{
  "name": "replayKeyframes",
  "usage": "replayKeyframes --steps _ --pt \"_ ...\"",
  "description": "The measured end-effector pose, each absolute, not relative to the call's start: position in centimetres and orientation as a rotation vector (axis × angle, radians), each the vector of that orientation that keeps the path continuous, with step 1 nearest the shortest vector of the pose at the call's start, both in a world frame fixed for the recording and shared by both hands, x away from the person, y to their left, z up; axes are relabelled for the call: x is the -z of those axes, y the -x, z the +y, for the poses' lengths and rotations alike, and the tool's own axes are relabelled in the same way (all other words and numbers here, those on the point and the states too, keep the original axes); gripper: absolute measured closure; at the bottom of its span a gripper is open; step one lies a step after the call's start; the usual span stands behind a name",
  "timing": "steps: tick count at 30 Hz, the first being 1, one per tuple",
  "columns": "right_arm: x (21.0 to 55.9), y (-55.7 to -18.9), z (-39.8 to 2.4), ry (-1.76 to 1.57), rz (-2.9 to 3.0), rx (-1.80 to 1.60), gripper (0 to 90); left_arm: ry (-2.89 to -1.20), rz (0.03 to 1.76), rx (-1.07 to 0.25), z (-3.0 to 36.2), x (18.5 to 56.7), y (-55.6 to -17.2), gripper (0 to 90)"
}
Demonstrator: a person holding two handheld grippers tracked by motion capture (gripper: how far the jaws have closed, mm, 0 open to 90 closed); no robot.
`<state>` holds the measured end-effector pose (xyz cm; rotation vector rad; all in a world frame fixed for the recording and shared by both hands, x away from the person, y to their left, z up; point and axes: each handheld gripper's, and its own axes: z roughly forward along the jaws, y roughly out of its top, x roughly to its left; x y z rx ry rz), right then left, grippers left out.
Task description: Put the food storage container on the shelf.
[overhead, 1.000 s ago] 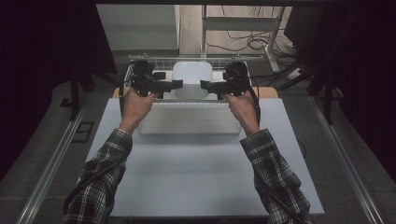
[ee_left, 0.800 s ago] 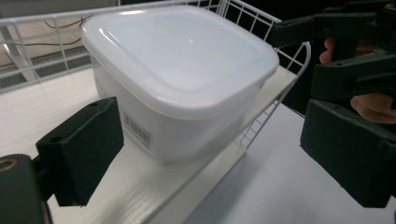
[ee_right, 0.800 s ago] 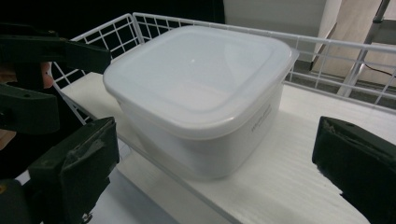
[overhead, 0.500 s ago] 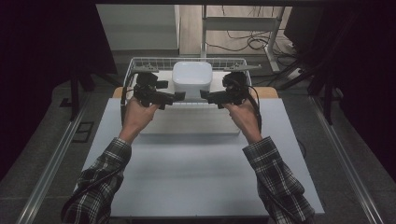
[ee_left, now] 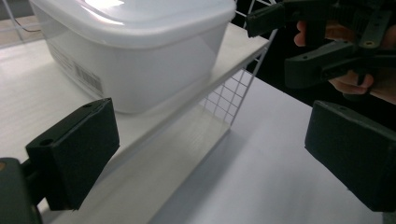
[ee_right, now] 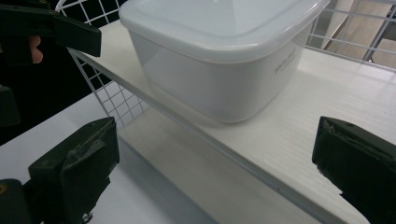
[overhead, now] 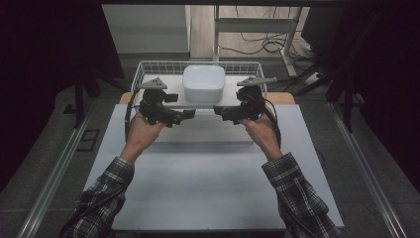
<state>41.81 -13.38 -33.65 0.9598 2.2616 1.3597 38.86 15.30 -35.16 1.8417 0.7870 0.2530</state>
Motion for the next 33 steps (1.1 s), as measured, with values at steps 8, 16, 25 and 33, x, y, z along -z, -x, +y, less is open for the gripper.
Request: replayKeyframes --steps 8,16,25,33 --pt "34.1 -40.7 -14.0 -0.933 2.274 -1.372 0.4 -1.855 0.761 -0.252 15.2 36.0 -37.5 2.9" --pt "34.9 -39.4 -14.2 -0.913 2.281 -1.393 0.5 -1.876 0.715 -0.254 14.5 37.0 -36.1 3.0" --pt "36.7 -37.4 -14.1 -0.868 2.297 -1.386 0.7 -1.882 0.707 -0.226 14.1 39.5 -34.6 2.8" --pt "38.6 -35.9 -13.6 -0.82 2.331 -1.354 0.3 -1.902 0.711 -0.231 13.4 41.4 -33.4 2.8"
